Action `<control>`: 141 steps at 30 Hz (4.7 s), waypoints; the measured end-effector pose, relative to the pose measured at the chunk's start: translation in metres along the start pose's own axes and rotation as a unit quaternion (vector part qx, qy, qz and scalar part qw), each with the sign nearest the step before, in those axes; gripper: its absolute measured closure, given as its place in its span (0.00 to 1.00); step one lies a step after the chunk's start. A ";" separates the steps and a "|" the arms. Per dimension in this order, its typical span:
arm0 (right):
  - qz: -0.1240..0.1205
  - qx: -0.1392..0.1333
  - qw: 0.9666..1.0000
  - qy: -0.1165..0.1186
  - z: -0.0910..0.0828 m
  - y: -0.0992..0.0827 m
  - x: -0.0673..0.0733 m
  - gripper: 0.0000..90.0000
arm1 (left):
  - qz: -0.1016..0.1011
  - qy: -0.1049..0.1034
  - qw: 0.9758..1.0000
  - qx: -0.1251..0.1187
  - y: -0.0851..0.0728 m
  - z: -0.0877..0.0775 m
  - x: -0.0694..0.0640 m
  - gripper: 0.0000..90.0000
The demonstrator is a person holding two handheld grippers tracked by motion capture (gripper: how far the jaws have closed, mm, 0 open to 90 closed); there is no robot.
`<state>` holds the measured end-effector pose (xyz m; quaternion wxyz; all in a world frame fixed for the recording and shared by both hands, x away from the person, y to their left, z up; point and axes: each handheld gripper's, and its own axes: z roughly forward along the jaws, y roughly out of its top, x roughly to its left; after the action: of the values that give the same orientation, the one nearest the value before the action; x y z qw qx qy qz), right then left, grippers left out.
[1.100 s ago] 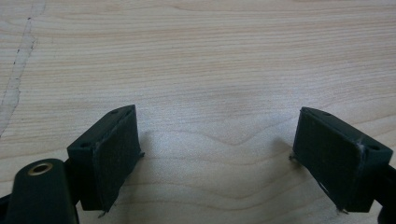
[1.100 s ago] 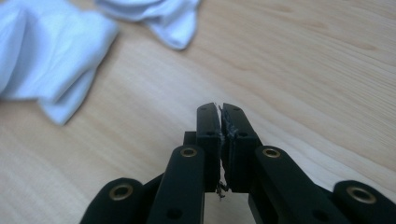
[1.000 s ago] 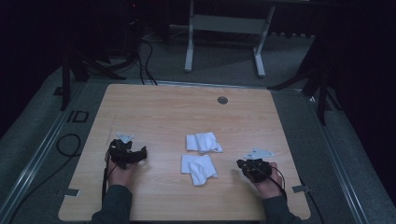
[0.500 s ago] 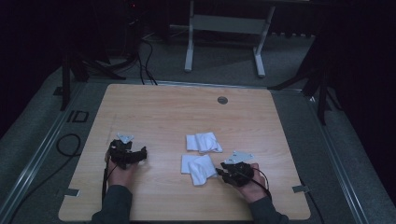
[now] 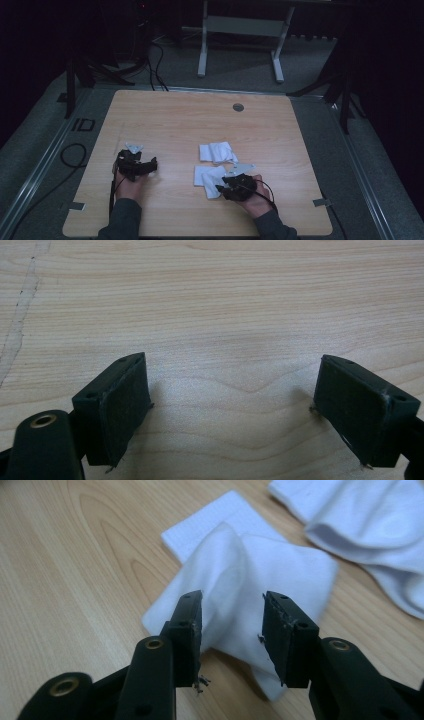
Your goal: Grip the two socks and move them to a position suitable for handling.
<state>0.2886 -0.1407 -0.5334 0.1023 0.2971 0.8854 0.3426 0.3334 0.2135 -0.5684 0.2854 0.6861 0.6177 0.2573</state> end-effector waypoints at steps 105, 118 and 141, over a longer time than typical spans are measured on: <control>0.018 0.025 0.999 -0.040 -0.020 -0.015 -0.034 0.92 | 0.000 0.000 1.000 0.000 0.000 0.000 0.000 0.16; 0.026 0.008 0.997 -0.069 0.004 0.026 -0.057 0.88 | -0.001 0.000 1.000 -0.001 0.000 0.000 0.000 0.16; 0.073 0.037 0.994 -0.078 0.050 0.066 -0.105 0.71 | 0.000 0.000 1.000 0.000 0.000 0.000 0.000 0.16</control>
<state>0.4220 -0.1372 -0.5284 0.1344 0.3903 0.8628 0.2919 0.3334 0.2135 -0.5684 0.2857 0.6859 0.6178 0.2572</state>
